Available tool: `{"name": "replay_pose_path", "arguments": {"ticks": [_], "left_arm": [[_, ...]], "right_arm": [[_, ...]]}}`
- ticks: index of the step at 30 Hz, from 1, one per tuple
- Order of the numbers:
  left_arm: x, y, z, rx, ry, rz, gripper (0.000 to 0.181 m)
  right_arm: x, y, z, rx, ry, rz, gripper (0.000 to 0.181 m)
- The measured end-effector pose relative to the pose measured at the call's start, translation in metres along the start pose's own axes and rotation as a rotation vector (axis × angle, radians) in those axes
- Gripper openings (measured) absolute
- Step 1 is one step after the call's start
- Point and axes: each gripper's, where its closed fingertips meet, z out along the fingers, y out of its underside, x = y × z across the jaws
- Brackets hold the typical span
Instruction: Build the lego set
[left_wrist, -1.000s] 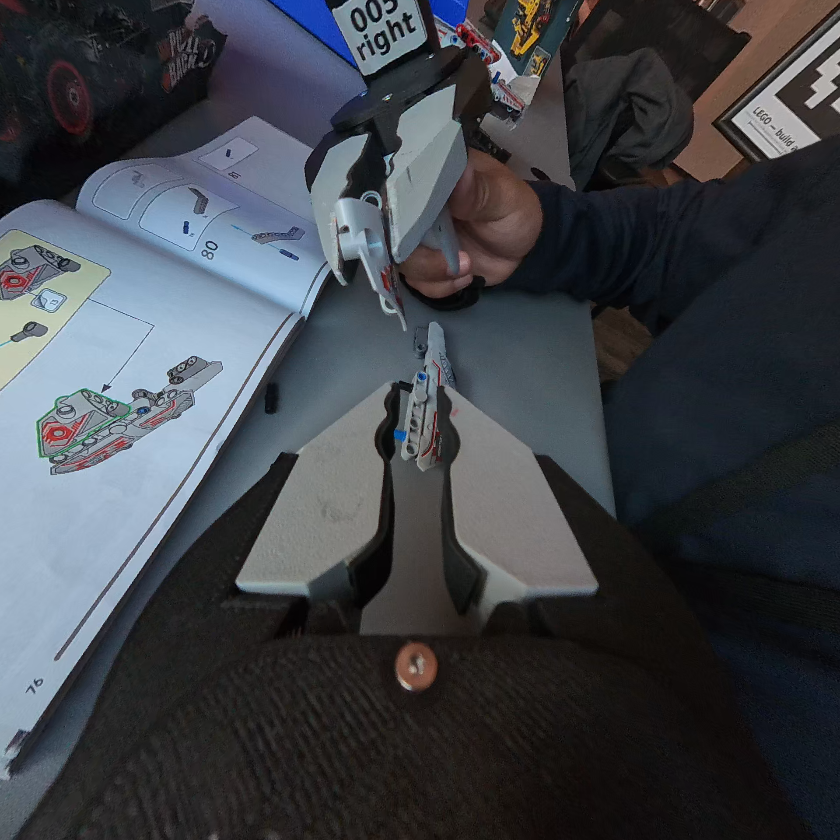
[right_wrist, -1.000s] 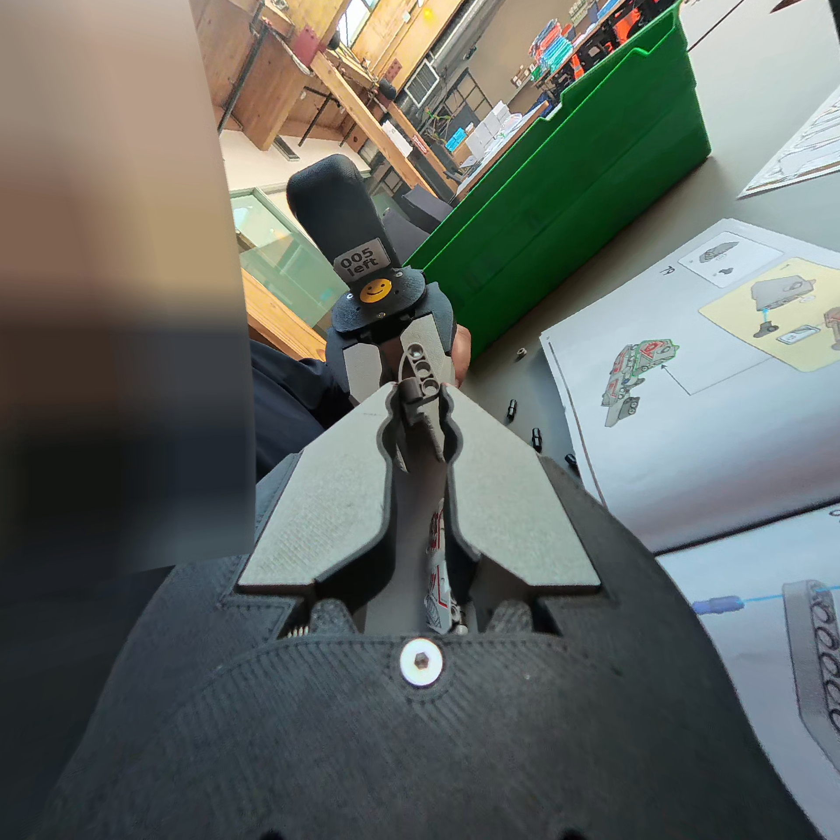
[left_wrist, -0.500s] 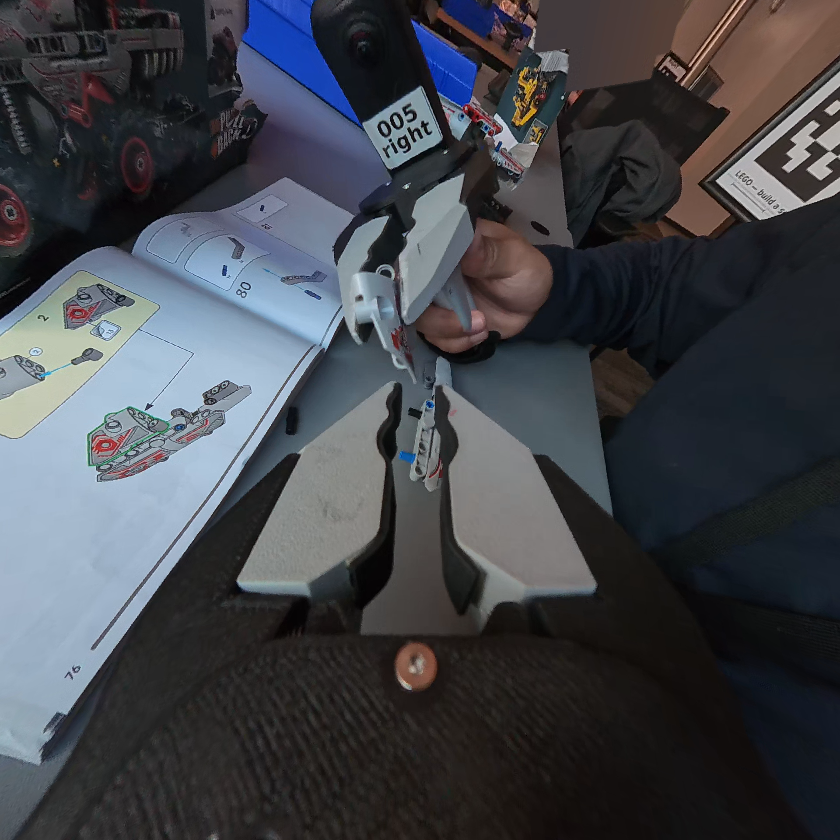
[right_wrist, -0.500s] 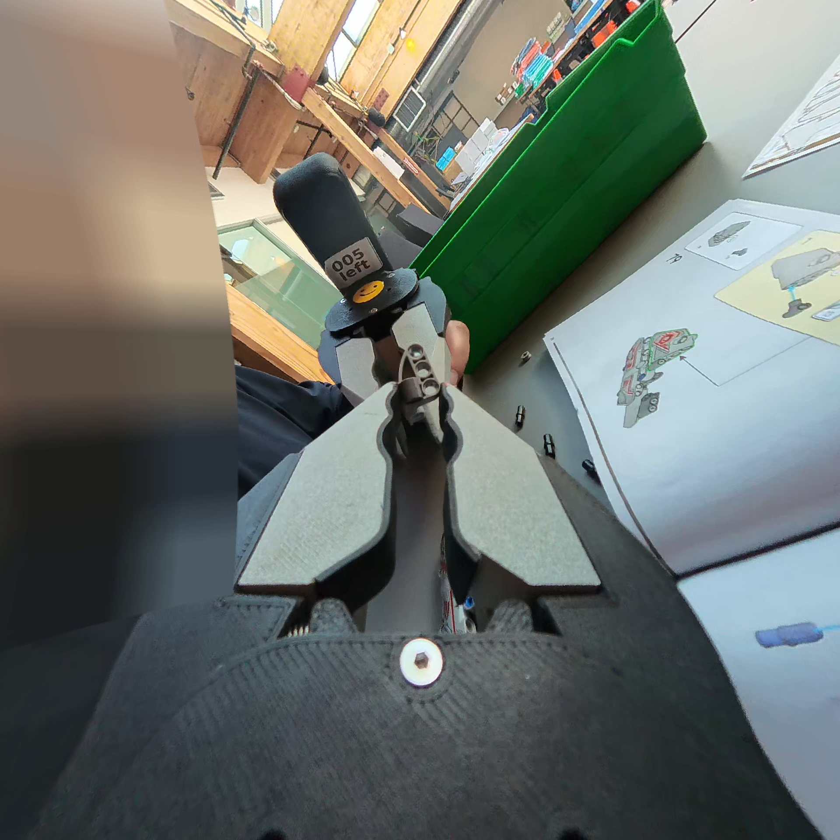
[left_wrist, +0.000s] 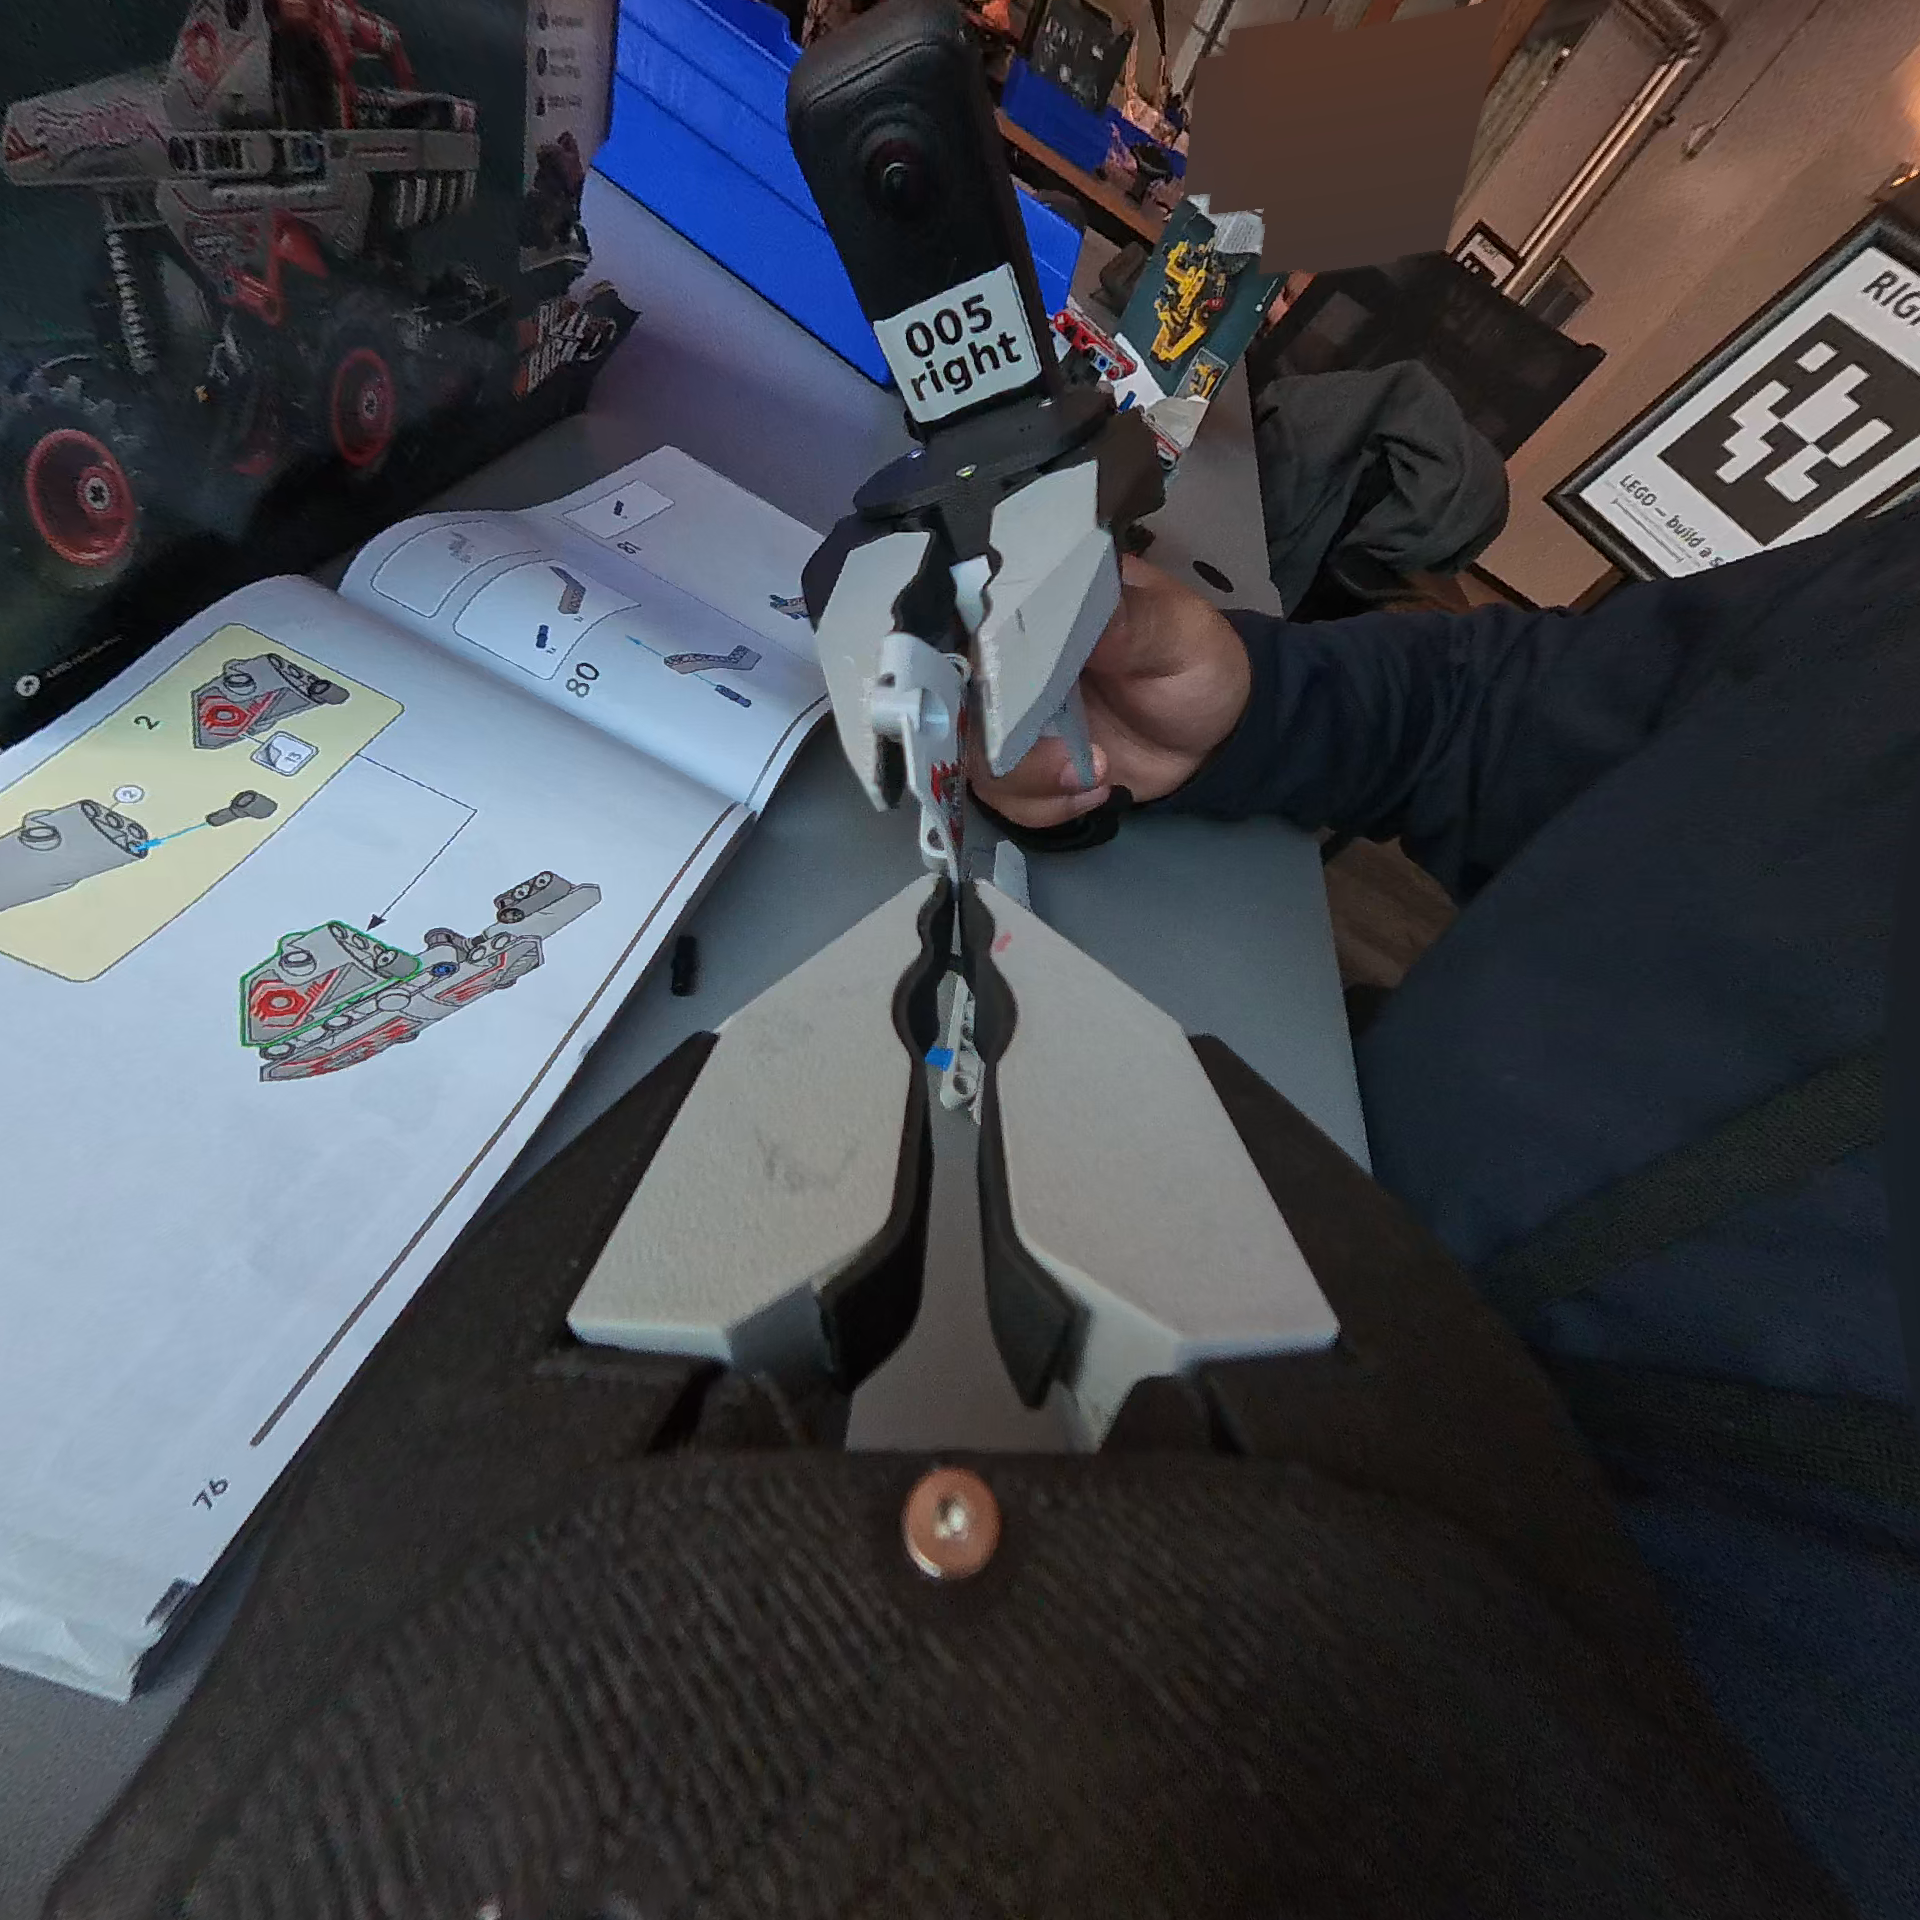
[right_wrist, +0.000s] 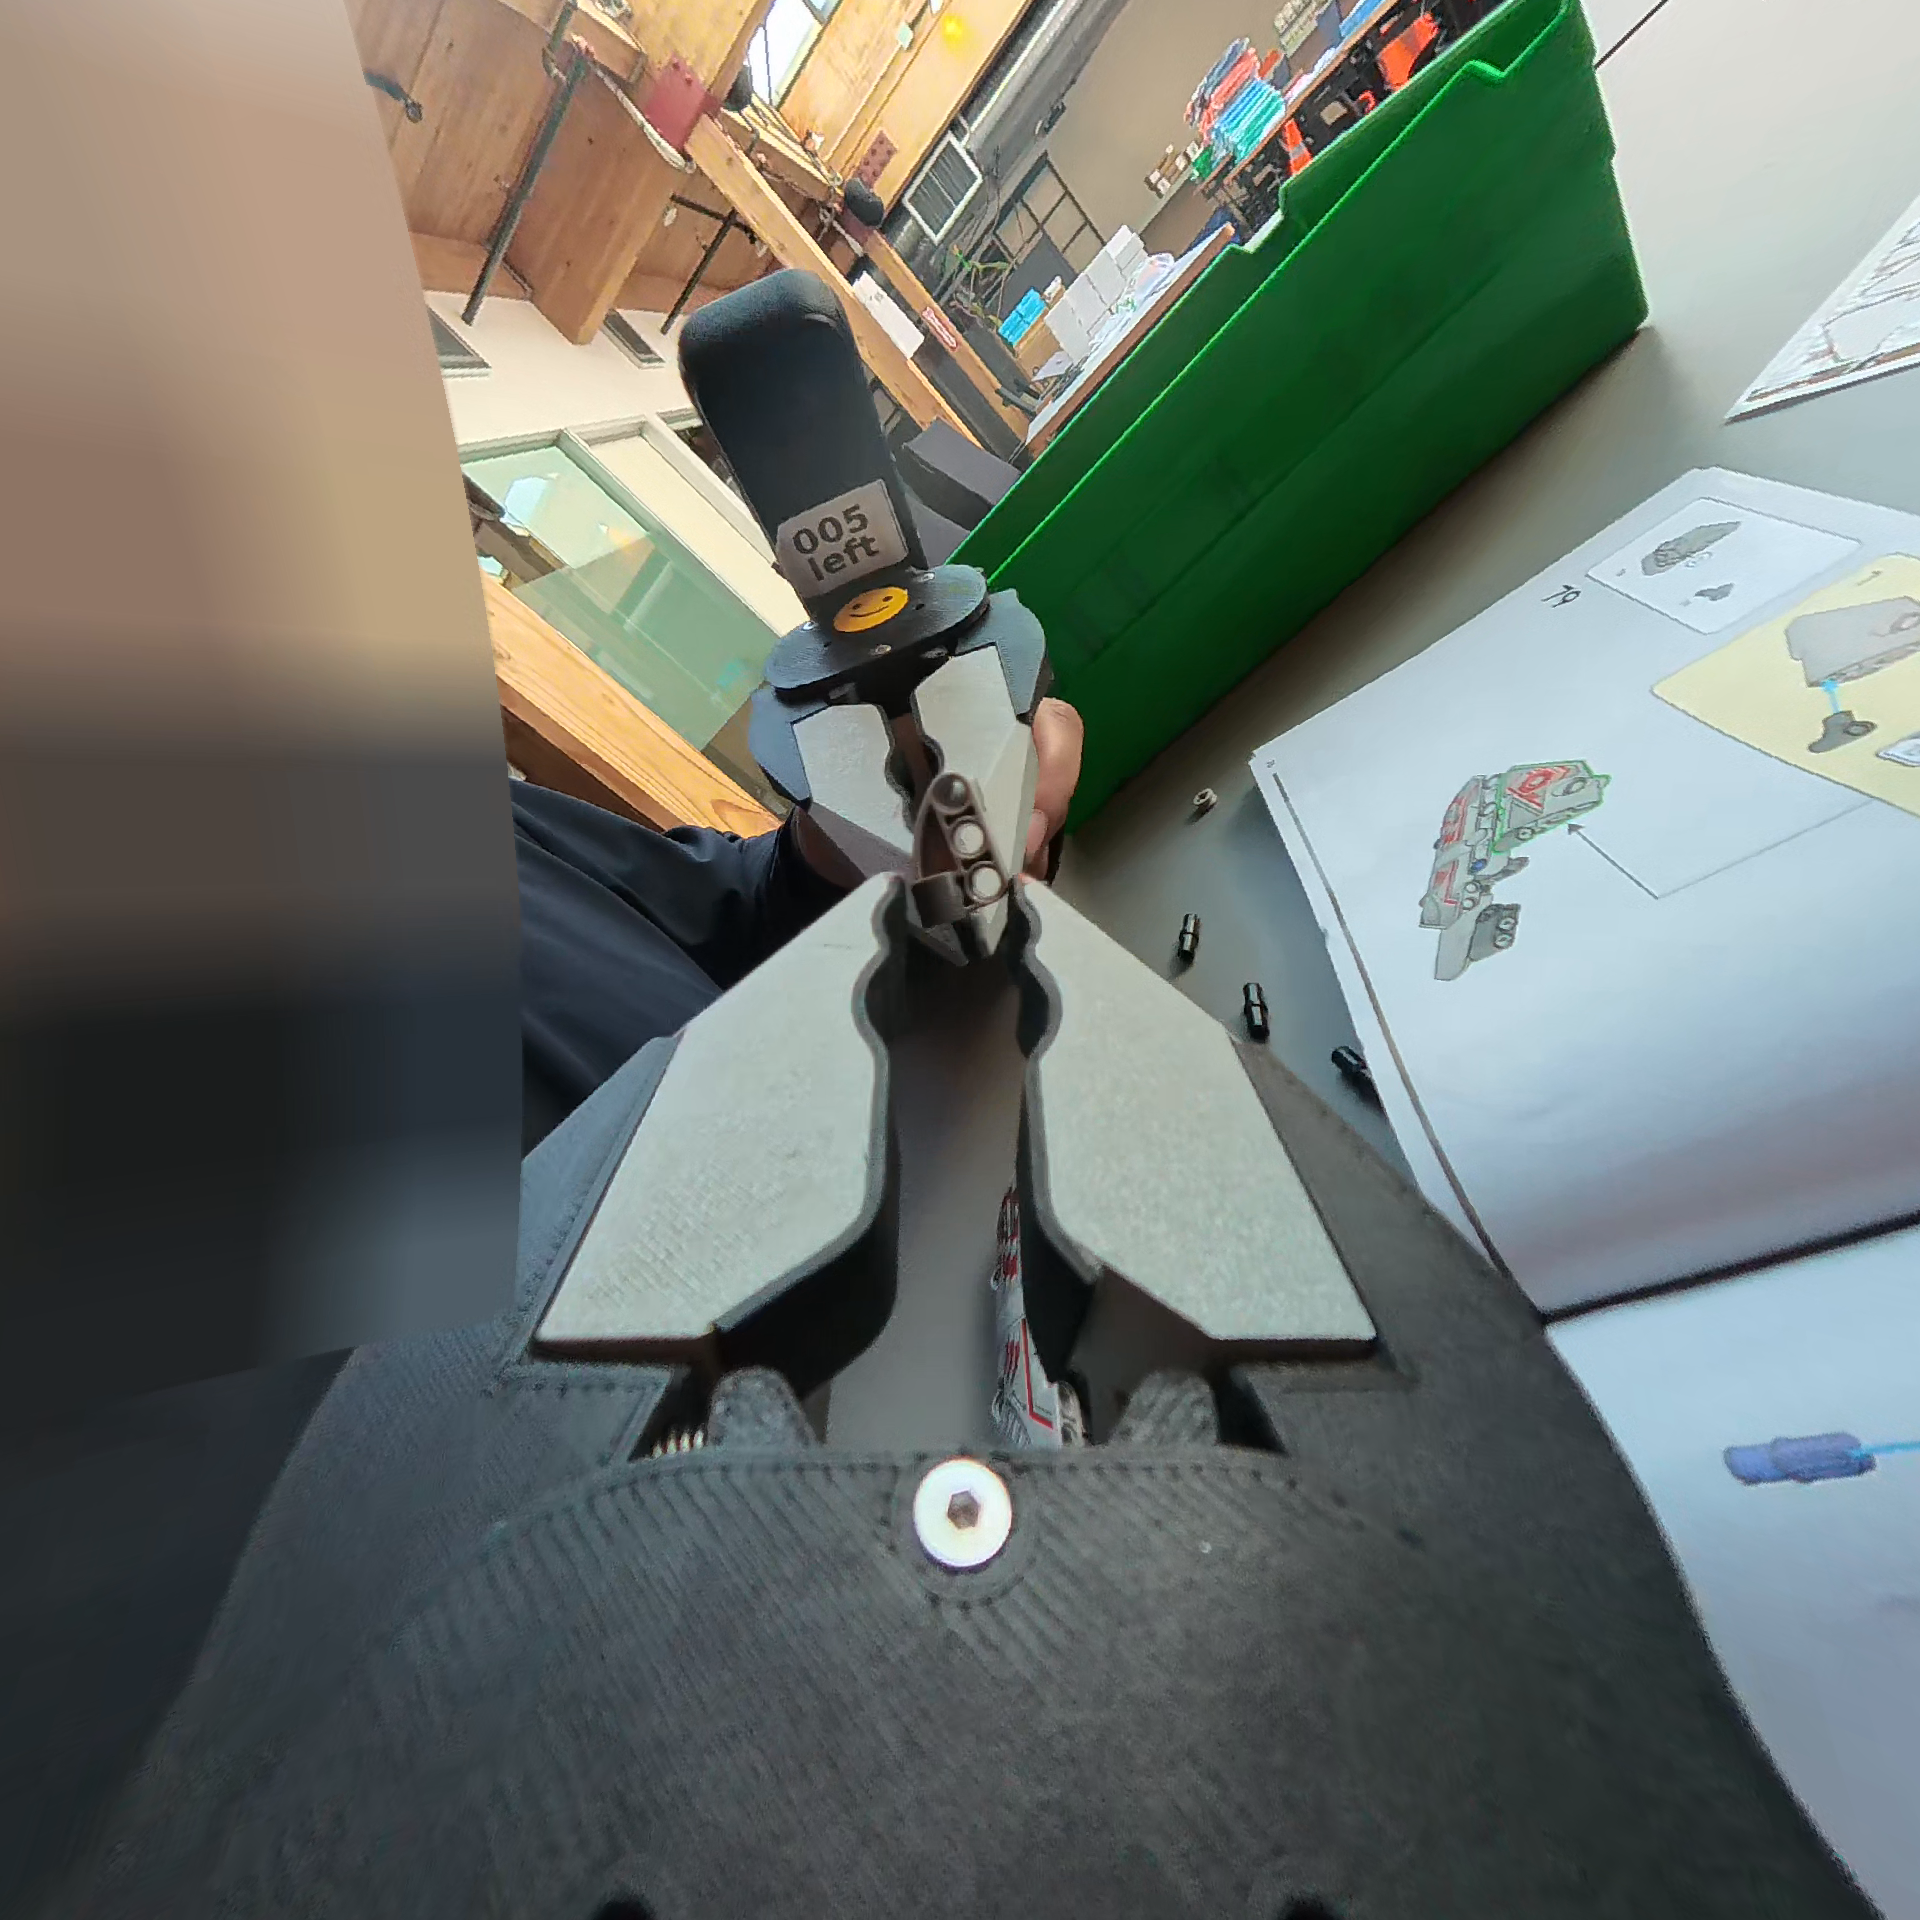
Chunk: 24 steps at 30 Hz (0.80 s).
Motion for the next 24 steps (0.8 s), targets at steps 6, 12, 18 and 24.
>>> {"name": "replay_pose_path", "arguments": {"ticks": [6,12,18,24], "left_arm": [[-0.003,0.002,0.000,-0.013,-0.013,-0.004,0.000],[-0.003,0.007,0.002,-0.043,-0.018,0.005,0.000],[-0.002,0.010,0.003,-0.059,-0.018,0.012,0.000],[-0.002,0.011,0.003,-0.066,-0.018,0.009,0.000]], "right_arm": [[0.001,0.002,-0.003,-0.035,0.026,-0.069,0.020],[0.003,0.001,-0.007,-0.056,0.065,-0.127,0.023],[0.006,0.004,-0.009,-0.075,0.085,-0.134,0.015],[0.008,0.008,-0.011,-0.109,0.092,-0.132,0.012]]}}
